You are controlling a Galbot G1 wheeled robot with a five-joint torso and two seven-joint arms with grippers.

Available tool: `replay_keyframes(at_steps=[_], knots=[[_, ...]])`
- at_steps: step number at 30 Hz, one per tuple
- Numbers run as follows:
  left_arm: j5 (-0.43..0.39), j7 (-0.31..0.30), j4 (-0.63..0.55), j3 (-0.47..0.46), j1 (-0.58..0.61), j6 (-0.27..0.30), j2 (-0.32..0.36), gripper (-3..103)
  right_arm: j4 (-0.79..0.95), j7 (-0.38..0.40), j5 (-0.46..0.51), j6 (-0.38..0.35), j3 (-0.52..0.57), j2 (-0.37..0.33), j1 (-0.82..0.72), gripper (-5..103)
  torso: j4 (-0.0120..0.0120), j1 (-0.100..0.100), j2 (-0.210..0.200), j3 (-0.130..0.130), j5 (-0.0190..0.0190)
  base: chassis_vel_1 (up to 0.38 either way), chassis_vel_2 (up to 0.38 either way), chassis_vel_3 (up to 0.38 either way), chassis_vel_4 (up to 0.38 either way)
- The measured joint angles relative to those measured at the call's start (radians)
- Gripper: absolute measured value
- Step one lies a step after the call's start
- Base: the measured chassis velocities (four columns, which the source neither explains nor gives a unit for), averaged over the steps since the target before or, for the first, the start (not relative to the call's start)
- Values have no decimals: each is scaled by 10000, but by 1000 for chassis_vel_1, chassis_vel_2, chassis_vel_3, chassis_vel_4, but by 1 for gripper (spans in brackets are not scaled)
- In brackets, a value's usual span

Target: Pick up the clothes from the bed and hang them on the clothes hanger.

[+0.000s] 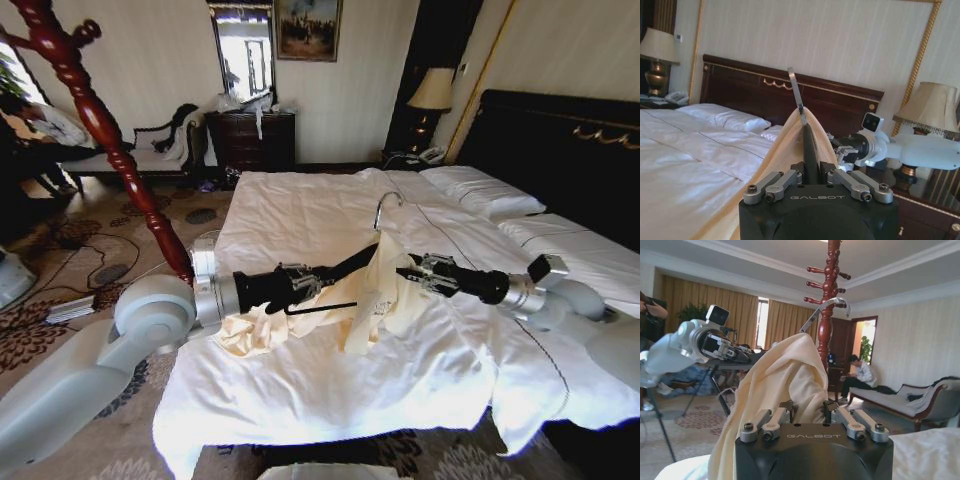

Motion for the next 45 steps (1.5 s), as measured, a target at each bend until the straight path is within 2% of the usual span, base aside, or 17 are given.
replay_keyframes(at_steps=[7,10,12,16,18,20,23,27,29,33,34,35,36,38,42,44,45], knots=[[161,34,74,-13,-48,-85,60,15,272,825,-395,452,76,15,41,30,0,0,0,0,-1,0,0,0,0],[640,117,150,-17,-13,-328,62,15,486,1475,-601,684,120,52,57,30,1,0,0,0,-1,0,0,0,0],[747,124,170,-48,6,-385,40,15,525,1614,-651,730,131,71,64,30,1,0,1,0,-1,0,0,0,0],[971,31,209,-547,348,-501,-7,12,532,2264,-951,1002,172,253,69,30,2,0,0,0,-1,0,0,0,0],[1062,-13,214,-665,451,-522,31,16,362,2415,-957,1033,217,300,90,29,2,0,0,0,-1,0,0,0,0],[1265,-30,175,-787,622,-599,37,28,285,2534,-1033,1127,300,396,143,28,0,0,0,0,0,0,0,0,0],[1310,-76,174,-857,666,-616,9,30,227,2578,-1161,1204,363,436,162,28,0,0,0,0,0,0,0,0,0],[1302,-118,291,-1144,676,-620,-8,47,256,2650,-1540,1338,390,495,161,27,1,0,0,0,-1,0,0,0,0],[1295,-119,341,-1256,673,-620,-9,47,257,2689,-1675,1374,390,519,161,24,0,0,0,0,-1,0,0,0,0],[1125,-99,540,-2163,671,-646,-231,69,214,3237,-2250,1627,411,684,63,21,0,0,0,0,-3,0,0,0,0],[1125,-99,540,-2163,671,-646,-231,69,214,3237,-2250,1627,411,684,63,21,0,0,0,0,-3,0,0,0,0],[958,-110,599,-2579,686,-657,-329,69,202,3499,-2401,1707,418,760,-3,19,-1,0,1,0,-1,0,0,0,0],[782,-180,753,-3151,789,-692,-447,72,197,3719,-2537,1766,419,857,-70,14,-2,0,0,0,1,0,0,0,0],[683,-272,983,-3621,950,-749,-529,72,204,3778,-2579,1791,427,936,-92,3,-1,0,0,0,0,0,0,0,0],[501,-466,1466,-4352,1383,-813,-676,75,377,3779,-2631,1804,435,985,-81,1,2,0,1,0,-4,0,0,0,0],[476,-495,1524,-4413,1444,-817,-692,75,414,3778,-2632,1805,435,987,-81,0,3,0,0,0,-4,0,0,0,0],[546,-581,1730,-4500,1707,-836,-731,72,504,3759,-2655,1805,416,1000,-104,0,2,0,1,0,-5,0,0,0,0]])
